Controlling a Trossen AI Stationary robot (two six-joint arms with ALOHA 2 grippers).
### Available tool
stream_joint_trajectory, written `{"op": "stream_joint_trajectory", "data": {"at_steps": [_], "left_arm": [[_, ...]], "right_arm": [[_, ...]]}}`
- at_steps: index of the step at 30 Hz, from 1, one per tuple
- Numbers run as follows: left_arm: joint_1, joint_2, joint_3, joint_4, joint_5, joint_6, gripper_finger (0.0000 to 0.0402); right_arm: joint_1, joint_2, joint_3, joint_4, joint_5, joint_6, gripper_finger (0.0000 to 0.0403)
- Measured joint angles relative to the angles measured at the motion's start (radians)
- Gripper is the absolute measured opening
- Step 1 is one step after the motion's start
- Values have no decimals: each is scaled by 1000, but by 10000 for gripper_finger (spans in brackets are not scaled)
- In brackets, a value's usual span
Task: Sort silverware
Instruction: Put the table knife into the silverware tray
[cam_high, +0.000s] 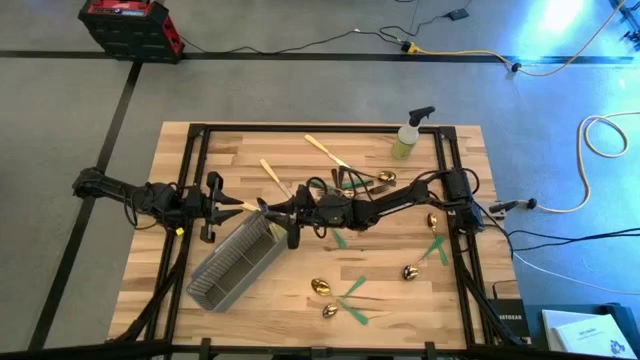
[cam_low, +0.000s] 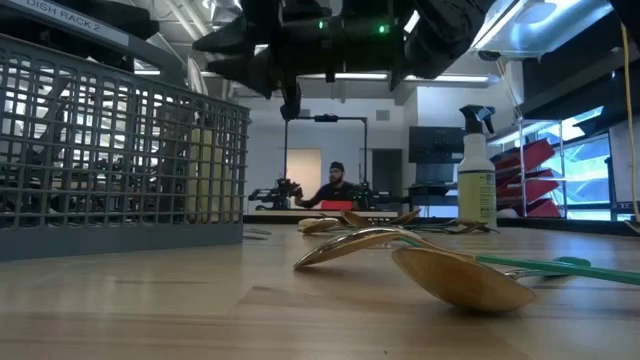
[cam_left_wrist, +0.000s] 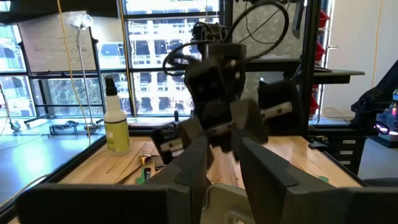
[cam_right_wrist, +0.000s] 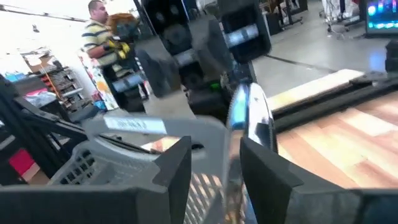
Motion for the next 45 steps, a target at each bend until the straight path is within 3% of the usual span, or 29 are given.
{"op": "stream_joint_trajectory", "data": {"at_steps": [5, 11, 20, 23, 29, 32, 37, 41, 45], "left_arm": [[0, 0, 0, -5, 0, 0, 80], [0, 0, 0, -25, 0, 0, 80], [0, 0, 0, -31, -5, -7, 79], [0, 0, 0, -55, -7, -12, 79], [0, 0, 0, -73, -12, -28, 79], [2, 0, 1, -69, -30, -30, 79], [4, 0, 1, -67, -69, -29, 79], [4, 0, 1, -66, -82, -31, 79], [4, 0, 1, -66, -89, -41, 79]], "right_arm": [[-1, -74, 0, -80, -69, -84, 120], [-1, -132, 0, -360, -14, -108, 120], [23, -244, -41, -547, 22, -166, 120], [40, -327, -132, -545, 75, -167, 120], [104, -498, -352, -452, 283, -148, 120], [117, -534, -422, -438, 317, -147, 120], [117, -540, -438, -504, 316, -146, 120], [100, -539, -437, -460, 341, -164, 120], [6, -527, -425, -552, 361, -172, 120]]}}
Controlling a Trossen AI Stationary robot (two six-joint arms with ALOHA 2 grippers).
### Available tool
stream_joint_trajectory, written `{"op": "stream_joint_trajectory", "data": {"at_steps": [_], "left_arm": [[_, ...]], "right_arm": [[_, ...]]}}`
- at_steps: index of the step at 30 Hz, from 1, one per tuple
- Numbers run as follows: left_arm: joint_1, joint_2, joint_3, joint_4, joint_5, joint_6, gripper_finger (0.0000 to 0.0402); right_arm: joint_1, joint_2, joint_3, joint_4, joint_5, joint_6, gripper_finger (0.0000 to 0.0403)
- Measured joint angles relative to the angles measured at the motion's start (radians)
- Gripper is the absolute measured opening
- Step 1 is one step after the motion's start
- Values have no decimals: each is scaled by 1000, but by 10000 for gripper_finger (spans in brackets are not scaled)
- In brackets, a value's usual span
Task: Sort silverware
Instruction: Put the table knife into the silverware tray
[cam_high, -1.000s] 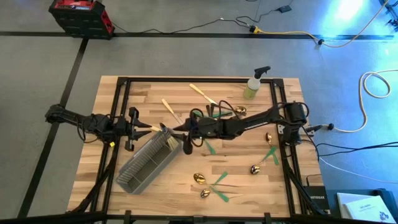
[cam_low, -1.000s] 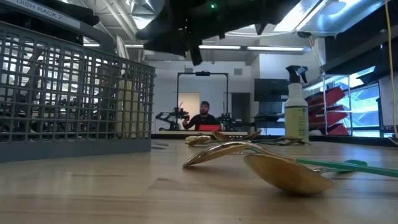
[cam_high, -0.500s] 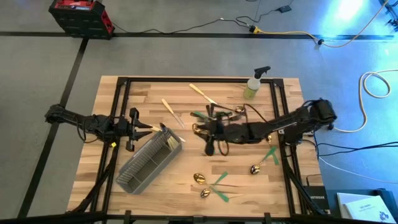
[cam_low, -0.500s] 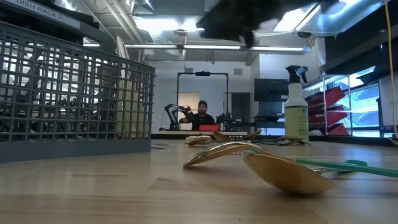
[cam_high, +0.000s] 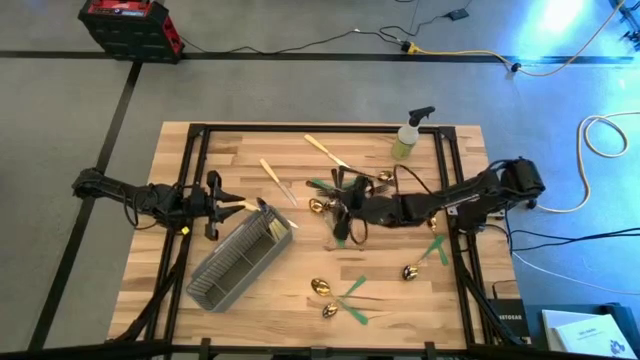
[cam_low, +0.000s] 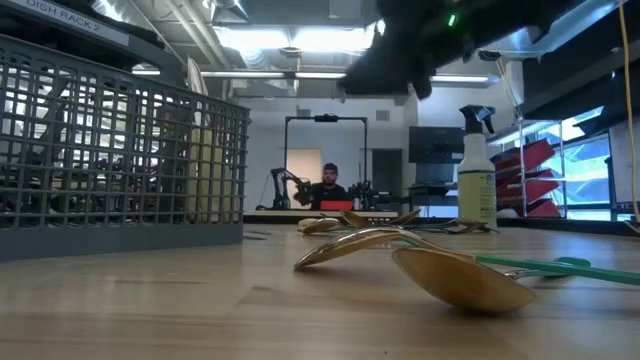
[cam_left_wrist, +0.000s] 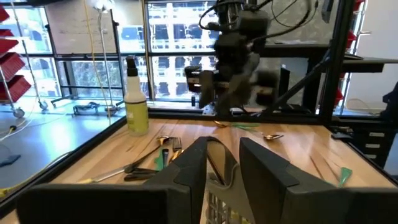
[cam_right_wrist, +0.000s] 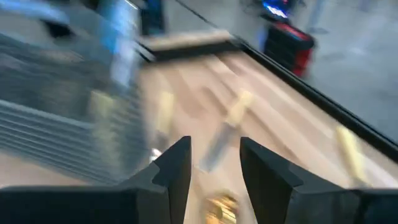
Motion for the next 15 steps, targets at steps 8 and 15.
{"op": "stream_joint_trajectory", "data": {"at_steps": [8, 15], "left_arm": [[0, 0, 0, 0, -24, -3, 79], [0, 0, 0, -1, -36, -3, 79]], "right_arm": [[-355, 124, 230, -222, -296, -40, 120], [-522, 425, 599, -474, -492, -81, 120]]}}
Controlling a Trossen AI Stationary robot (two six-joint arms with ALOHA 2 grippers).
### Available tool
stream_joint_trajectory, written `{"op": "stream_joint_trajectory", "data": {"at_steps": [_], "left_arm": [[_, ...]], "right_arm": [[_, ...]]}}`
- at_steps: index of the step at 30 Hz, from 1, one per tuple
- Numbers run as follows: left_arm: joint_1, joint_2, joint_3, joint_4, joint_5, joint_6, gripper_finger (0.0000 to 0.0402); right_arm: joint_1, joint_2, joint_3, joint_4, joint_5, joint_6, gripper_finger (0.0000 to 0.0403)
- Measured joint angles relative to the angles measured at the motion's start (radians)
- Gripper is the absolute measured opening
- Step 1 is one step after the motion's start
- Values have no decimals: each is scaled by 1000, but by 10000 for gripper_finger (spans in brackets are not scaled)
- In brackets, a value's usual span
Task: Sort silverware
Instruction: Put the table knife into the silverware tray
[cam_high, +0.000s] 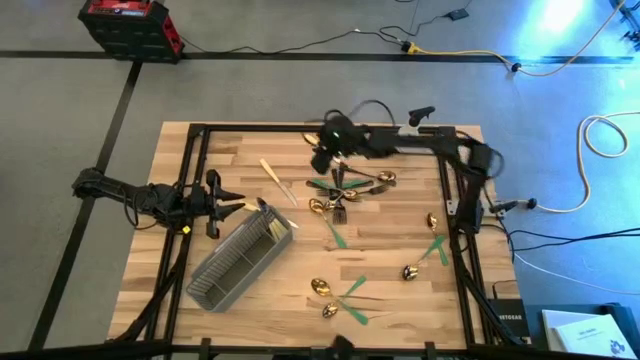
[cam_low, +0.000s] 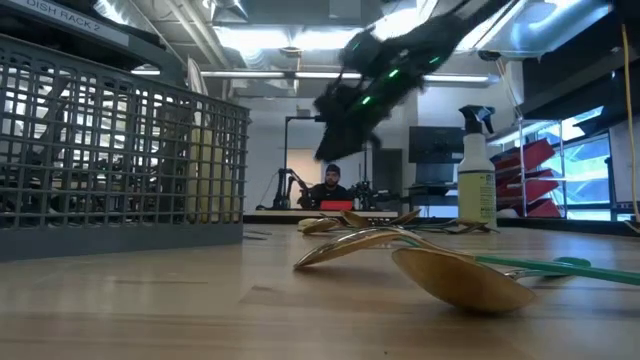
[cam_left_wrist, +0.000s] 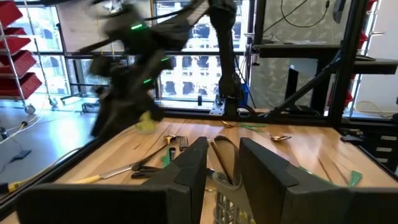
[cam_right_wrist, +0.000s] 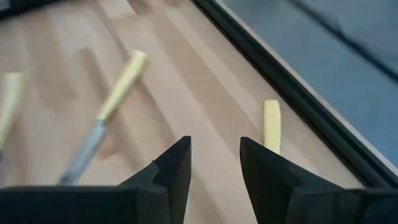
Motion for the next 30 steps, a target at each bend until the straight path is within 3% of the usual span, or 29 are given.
{"op": "stream_joint_trajectory", "data": {"at_steps": [7, 12, 19, 30], "left_arm": [[0, 0, 0, -15, 0, -18, 79], [0, 0, 0, -42, -1, -39, 79], [0, 0, 0, -38, -1, -42, 79], [0, 0, 0, -37, -7, -37, 79]], "right_arm": [[-55, 313, 479, -441, -8, -1, 120], [-92, 436, 685, -606, 12, 1, 120], [-136, 479, 704, -650, -60, 3, 120], [-146, 477, 705, -713, -66, -39, 120]]}}
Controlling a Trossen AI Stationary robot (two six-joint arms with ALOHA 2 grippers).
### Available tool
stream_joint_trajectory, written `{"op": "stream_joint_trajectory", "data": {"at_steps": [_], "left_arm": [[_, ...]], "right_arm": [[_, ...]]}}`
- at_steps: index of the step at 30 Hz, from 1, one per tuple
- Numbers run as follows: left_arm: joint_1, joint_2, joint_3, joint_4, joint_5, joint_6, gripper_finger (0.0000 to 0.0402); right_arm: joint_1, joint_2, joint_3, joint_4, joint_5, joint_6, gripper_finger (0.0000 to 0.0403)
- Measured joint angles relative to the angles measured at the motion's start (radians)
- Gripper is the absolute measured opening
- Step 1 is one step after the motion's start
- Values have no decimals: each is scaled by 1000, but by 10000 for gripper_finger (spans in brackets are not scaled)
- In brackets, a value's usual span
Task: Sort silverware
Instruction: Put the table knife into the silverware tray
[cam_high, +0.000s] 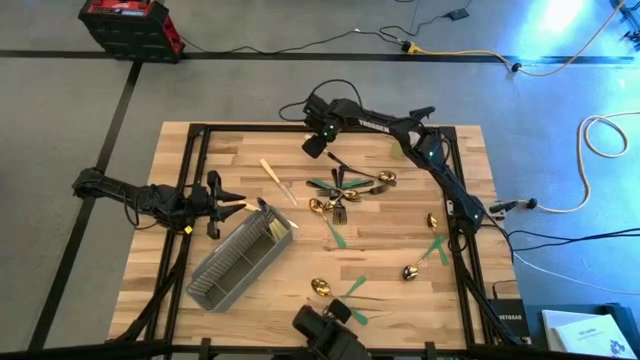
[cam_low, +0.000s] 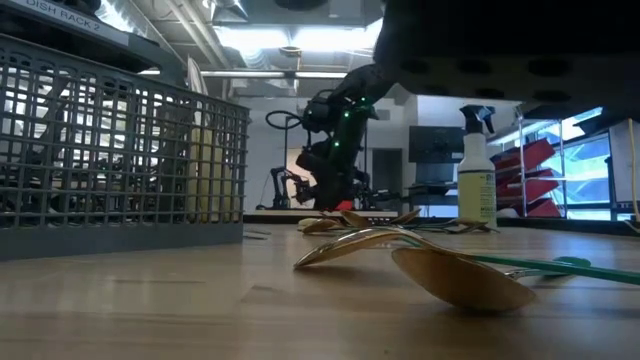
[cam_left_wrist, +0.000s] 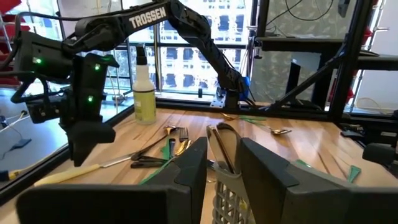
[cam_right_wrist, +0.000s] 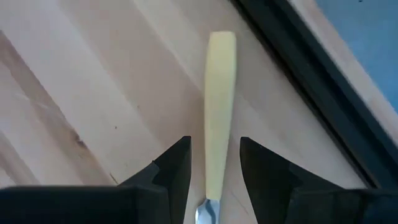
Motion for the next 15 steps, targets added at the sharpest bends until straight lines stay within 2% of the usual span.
{"op": "stream_joint_trajectory", "data": {"at_steps": [8, 15], "left_arm": [[0, 0, 0, 0, -1, 3, 79], [0, 0, 0, 0, -2, 13, 79]], "right_arm": [[-1, 0, 0, -9, -33, -13, 127], [-2, 0, 0, -8, -9, -44, 202]]}}
